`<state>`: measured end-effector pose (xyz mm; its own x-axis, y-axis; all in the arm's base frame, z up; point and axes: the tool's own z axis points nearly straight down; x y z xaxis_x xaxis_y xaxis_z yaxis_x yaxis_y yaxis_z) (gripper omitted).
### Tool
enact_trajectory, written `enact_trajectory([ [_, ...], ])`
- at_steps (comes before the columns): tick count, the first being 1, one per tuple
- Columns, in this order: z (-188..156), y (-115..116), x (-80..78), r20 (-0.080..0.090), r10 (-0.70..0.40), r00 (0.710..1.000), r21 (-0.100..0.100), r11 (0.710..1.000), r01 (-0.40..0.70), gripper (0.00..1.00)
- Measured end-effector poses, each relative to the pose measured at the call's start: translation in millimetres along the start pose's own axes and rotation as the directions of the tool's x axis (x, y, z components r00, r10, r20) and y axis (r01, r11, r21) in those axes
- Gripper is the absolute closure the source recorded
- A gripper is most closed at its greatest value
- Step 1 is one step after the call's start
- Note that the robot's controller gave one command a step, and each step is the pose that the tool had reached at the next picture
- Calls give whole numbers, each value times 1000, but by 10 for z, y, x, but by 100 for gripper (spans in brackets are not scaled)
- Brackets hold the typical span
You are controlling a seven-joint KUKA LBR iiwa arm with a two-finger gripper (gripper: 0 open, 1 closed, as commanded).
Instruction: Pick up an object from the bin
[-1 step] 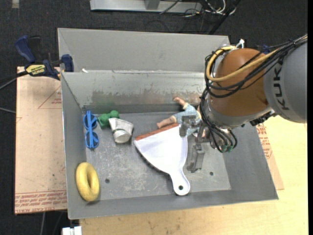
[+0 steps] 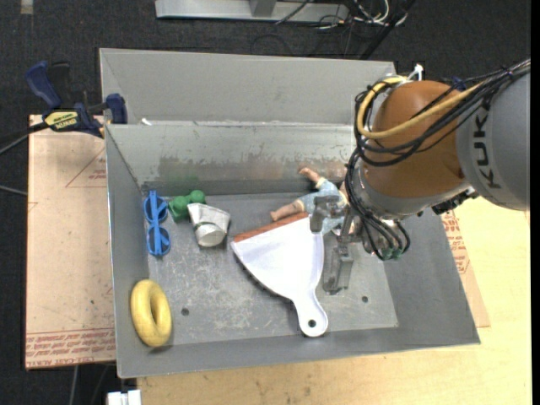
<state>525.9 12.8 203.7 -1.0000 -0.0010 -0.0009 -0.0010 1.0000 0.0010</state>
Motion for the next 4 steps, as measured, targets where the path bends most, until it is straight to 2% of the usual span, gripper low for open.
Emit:
enact_trajectory([
  [2, 991, 205, 14, 4, 13, 1000, -1, 1000, -13, 0],
  [3, 1316, -397, 294, 9, -162, 987, 0, 987, 162, 100],
  [4, 1329, -399, 294, 11, -160, 987, 0, 987, 160, 0],
])
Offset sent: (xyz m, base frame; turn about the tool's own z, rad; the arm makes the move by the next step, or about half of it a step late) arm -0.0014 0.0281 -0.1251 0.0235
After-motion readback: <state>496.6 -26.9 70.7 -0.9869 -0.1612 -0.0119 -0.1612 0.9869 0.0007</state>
